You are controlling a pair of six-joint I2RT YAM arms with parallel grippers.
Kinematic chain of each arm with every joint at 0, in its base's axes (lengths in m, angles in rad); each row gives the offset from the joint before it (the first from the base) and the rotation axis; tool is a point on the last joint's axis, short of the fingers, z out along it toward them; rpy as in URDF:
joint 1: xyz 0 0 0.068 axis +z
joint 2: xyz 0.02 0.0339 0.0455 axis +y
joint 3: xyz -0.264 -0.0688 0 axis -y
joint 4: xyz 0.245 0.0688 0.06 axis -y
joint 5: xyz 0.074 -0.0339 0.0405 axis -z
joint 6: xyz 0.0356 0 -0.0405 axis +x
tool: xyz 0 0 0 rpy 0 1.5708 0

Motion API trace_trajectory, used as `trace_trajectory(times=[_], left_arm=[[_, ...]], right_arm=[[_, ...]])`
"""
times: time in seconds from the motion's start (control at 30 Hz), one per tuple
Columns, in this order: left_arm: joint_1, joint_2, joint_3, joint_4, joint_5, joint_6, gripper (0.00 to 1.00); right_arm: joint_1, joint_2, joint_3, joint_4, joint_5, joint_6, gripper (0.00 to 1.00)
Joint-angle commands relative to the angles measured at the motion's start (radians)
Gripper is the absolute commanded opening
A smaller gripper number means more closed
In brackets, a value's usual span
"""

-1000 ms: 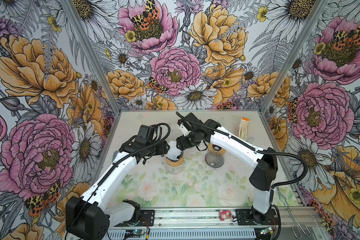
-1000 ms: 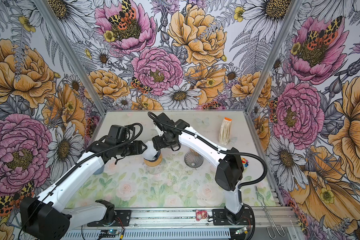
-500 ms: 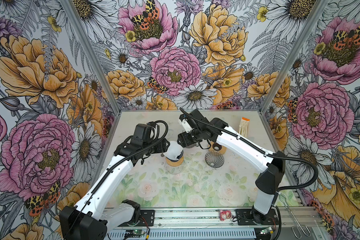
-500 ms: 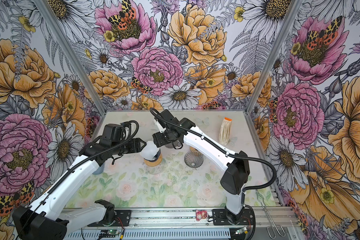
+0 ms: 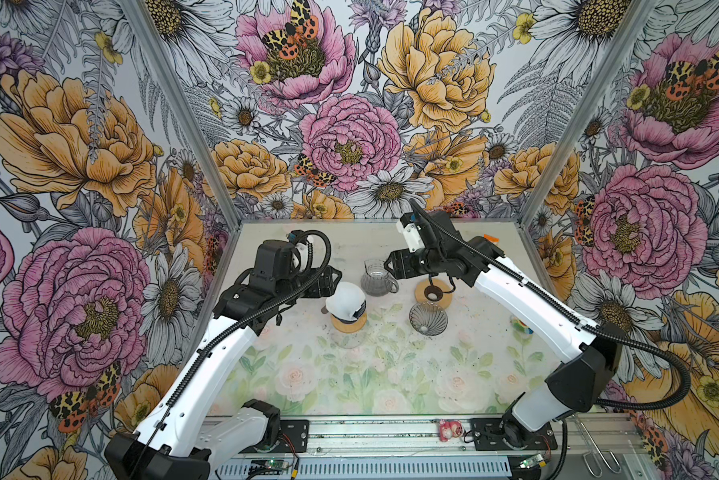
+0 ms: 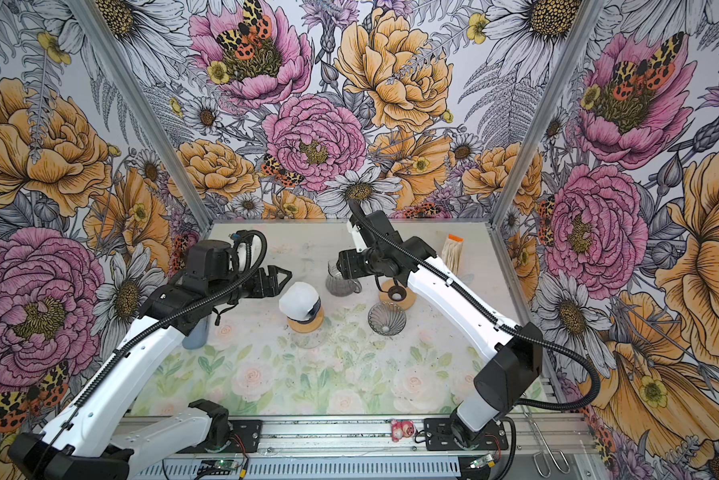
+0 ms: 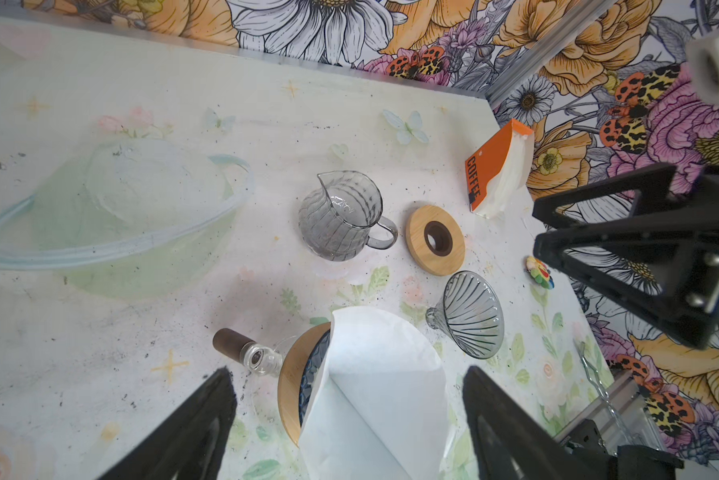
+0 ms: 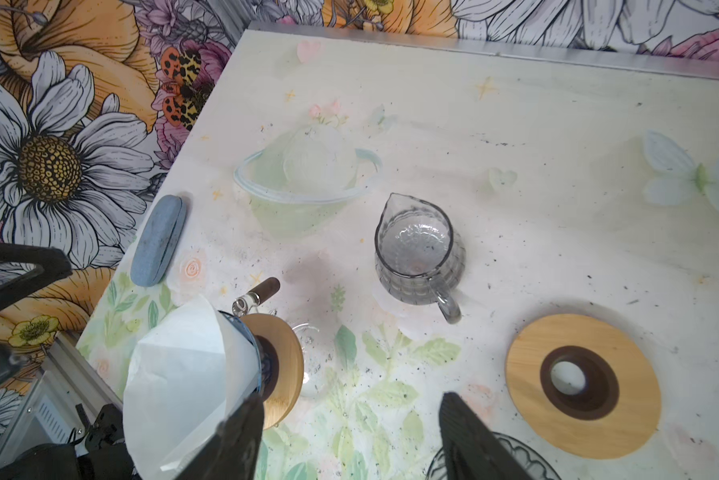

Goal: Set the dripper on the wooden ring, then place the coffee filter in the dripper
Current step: 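Move the right gripper to the wooden ring while the left holds the filter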

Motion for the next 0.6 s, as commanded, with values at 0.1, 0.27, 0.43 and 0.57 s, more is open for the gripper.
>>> trace_trajectory(times=[0.1, 0.27, 0.43, 0.57], left_arm=[[-0.035, 0.004, 0.042, 0.063, 0.035, 0.059, 0.99], [-0.077, 0.033, 0.070, 0.097, 0.035, 0.082, 0.99], [-0.110, 0.044, 0.087, 0.120, 0.028, 0.093, 0.99], [-0.129, 0.054, 0.098, 0.128, 0.024, 0.096, 0.99]], right_arm=[[-0.100, -0.128, -0.109, 0.030, 0.066, 0.038, 0.67], [-0.202, -0.204, -0.193, 0.029, 0.056, 0.048, 0.66], [-0.251, -0.235, -0.273, 0.027, 0.007, 0.049, 0.65], [-0.301, -0.224, -0.337, 0.027, -0.060, 0.061, 0.64]])
